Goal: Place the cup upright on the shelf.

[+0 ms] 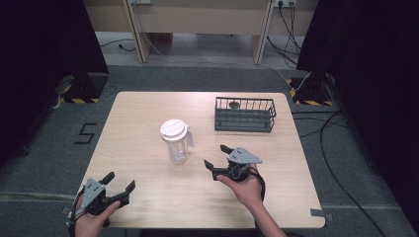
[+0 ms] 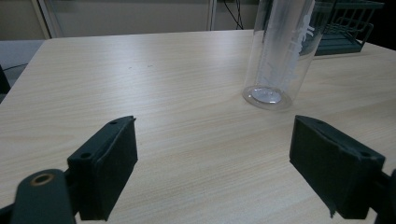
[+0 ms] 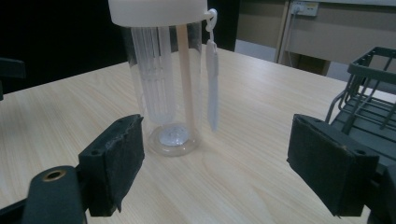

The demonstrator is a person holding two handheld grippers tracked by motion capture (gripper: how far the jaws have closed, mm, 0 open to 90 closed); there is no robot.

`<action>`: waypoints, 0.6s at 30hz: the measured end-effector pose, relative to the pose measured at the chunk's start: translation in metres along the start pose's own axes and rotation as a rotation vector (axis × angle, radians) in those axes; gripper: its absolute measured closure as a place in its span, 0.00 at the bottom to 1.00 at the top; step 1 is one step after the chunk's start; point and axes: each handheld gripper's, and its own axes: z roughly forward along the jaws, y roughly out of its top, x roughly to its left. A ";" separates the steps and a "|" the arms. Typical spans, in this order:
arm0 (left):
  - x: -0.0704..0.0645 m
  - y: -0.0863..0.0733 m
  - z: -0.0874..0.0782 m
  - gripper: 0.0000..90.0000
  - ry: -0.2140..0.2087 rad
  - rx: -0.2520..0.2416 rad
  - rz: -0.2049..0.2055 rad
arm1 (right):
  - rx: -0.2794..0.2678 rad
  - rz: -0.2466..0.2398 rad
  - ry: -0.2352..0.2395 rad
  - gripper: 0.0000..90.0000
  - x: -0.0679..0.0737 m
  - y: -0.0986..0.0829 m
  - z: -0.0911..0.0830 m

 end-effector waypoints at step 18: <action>0.000 0.000 0.000 0.16 -0.004 -0.002 -0.002 | -0.003 0.015 0.037 0.20 0.016 0.007 0.029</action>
